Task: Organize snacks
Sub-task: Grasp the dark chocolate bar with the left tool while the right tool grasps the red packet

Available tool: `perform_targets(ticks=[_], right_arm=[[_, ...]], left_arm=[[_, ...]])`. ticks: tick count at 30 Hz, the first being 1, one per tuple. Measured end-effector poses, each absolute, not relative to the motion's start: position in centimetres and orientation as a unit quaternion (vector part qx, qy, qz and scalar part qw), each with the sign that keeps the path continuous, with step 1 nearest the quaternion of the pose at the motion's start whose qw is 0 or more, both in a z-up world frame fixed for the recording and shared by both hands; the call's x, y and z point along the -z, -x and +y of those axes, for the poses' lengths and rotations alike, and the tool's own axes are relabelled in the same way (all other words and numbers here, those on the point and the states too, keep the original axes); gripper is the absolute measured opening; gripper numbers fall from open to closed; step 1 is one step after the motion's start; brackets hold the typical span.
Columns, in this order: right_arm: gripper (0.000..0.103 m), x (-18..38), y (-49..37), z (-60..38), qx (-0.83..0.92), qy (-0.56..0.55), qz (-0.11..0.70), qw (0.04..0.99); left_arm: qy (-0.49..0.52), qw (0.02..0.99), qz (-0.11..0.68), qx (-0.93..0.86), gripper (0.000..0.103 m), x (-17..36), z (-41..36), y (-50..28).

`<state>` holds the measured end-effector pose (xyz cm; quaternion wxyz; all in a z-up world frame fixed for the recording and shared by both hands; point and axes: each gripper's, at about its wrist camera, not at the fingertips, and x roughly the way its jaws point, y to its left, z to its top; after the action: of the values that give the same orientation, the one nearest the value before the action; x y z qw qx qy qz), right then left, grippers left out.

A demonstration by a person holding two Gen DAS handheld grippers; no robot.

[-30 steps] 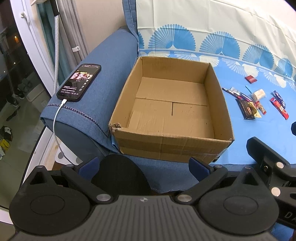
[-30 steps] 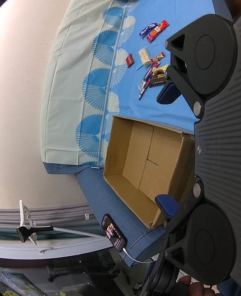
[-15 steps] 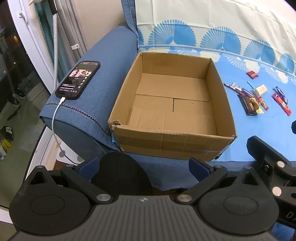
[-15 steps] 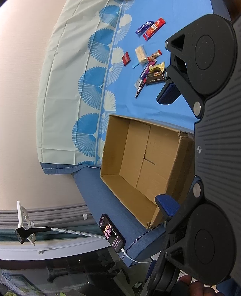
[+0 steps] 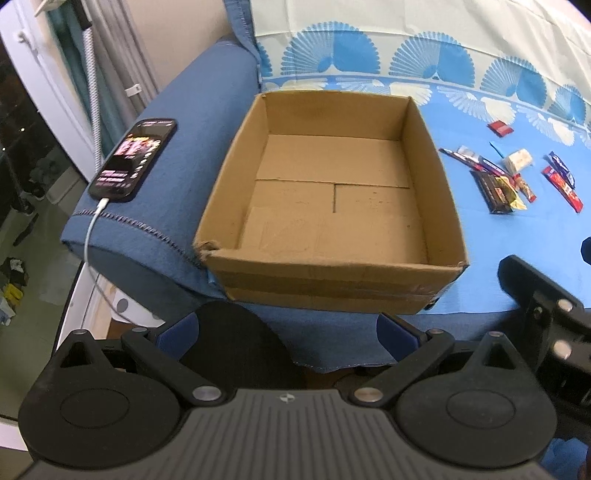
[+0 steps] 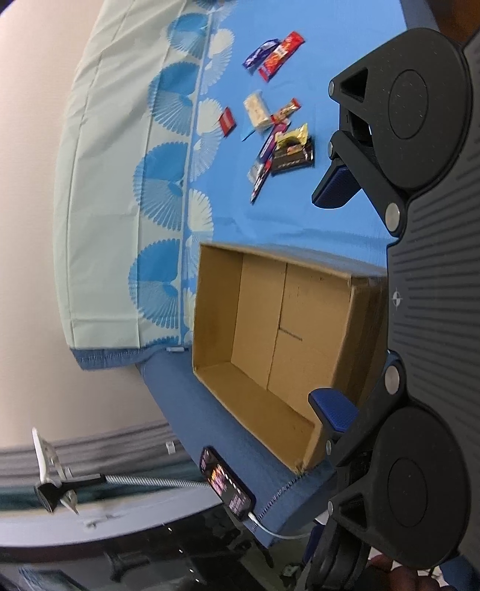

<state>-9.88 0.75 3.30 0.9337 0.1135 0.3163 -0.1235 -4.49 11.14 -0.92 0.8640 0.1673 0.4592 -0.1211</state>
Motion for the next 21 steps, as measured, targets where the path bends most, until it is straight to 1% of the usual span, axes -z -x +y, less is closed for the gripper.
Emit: perform_targets(ticks=[8,13,16,21], right_arm=[[0.103,-2.3,11.7,-6.4,0.218,-0.154,0.299,0.916],[0.103,-0.8,14.0,-13.1,0.292,-0.189,0.293,0.89],[0.103,0.2,15.1,-17.7,0.334,-0.206,0.289,0.873],[0.103,2.3,15.0,-25.2,0.383,-0.204,0.29,0.853]], left_arm=[[-0.192,0.854,0.45,0.177,0.103,0.0,4.5,3.9],[-0.201,0.822,0.482,0.227,0.103,0.8,-2.6,2.5],[-0.221,0.81,0.486,0.243,0.103,1.9,-7.8,1.4],[-0.278,0.787,0.498,0.236,0.103,6.6,-17.2,-2.4]])
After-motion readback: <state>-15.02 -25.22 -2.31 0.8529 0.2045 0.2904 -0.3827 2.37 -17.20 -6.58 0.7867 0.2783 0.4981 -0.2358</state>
